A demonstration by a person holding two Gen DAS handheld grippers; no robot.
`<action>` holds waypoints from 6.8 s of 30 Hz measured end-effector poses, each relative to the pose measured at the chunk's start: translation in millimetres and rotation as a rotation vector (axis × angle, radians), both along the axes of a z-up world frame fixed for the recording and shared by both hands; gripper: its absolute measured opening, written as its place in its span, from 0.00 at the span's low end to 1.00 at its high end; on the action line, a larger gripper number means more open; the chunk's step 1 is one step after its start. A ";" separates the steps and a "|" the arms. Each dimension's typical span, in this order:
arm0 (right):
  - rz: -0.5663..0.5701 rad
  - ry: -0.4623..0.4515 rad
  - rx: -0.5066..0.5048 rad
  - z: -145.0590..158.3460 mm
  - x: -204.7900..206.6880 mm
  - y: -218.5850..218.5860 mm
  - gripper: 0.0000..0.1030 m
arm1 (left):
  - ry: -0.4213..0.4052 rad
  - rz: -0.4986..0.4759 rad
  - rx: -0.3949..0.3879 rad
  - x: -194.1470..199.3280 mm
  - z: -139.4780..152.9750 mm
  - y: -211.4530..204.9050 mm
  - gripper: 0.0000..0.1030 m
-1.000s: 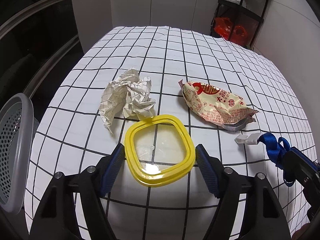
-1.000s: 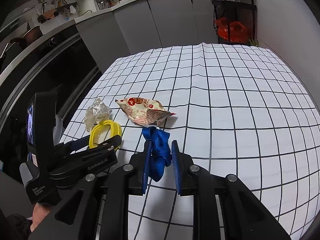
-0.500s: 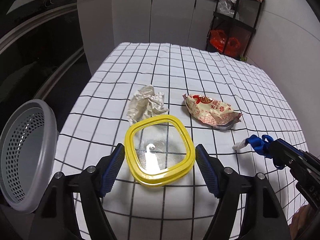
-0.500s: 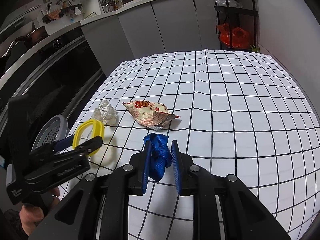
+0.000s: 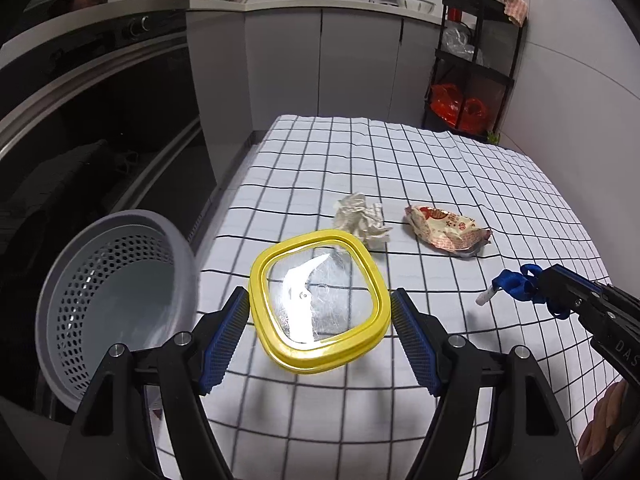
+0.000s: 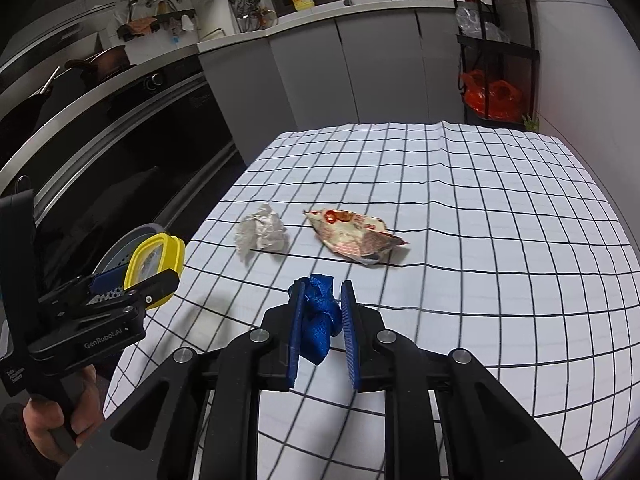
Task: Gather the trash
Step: 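Grasp the yellow plastic lid with the left tool while the right tool holds the ribbon, then carry lid and ribbon over the grey basket and open both tools, then move both tools back over the table toward the paper and wrapper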
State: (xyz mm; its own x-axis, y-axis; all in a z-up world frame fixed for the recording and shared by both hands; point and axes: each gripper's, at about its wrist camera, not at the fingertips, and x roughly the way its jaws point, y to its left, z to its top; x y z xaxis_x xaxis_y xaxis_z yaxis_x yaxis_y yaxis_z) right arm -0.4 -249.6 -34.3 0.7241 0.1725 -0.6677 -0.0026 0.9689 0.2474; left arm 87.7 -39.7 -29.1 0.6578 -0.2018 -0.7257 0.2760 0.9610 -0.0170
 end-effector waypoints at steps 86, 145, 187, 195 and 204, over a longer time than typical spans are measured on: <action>0.450 0.086 -0.006 -28.9 140.3 308.3 0.17 | 0.106 0.356 0.029 62.3 -36.8 256.6 0.69; 0.313 0.019 0.009 15.2 91.7 225.1 0.34 | 0.037 0.318 -0.013 22.2 9.2 216.6 0.78; -0.054 0.013 -0.020 -3.2 53.9 -30.9 0.46 | 0.059 0.016 0.017 32.0 -0.9 4.0 0.79; -0.116 0.046 -0.004 -16.5 46.6 -66.1 0.49 | 0.059 -0.021 0.011 50.9 -8.7 -26.9 0.79; -0.101 0.087 -0.012 -34.0 57.7 -67.0 0.53 | 0.065 -0.035 0.016 65.0 -22.2 -39.7 0.79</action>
